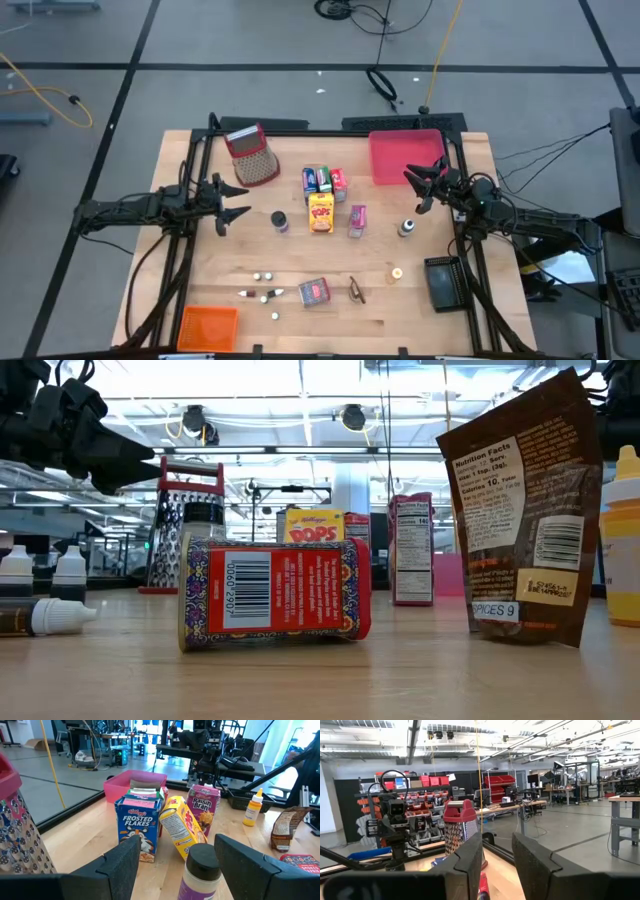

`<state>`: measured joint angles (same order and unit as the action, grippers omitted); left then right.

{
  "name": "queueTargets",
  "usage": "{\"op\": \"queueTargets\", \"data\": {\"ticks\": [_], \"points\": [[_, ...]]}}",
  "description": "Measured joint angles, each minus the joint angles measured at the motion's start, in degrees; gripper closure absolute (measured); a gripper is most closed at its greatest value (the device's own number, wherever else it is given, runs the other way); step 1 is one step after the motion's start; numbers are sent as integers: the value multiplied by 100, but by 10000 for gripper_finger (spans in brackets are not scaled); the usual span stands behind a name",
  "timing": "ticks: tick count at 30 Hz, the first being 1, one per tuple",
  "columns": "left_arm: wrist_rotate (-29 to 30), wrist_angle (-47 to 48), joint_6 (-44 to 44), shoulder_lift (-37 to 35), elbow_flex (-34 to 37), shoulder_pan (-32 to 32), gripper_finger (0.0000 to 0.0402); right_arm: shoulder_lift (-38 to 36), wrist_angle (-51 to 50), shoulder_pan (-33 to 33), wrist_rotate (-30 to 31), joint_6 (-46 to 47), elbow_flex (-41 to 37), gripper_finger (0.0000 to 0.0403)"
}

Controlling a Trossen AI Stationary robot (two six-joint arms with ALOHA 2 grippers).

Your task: Pick & Place Kitchen Items

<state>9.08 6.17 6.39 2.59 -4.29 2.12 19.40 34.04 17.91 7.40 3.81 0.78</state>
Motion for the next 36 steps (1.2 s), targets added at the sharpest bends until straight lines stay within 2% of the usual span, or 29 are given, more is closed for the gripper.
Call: {"op": "queueTargets", "data": {"ticks": [36], "points": [[4,0,-131,0,2,1,144,0,1,-1,0,0,0,303]]}}
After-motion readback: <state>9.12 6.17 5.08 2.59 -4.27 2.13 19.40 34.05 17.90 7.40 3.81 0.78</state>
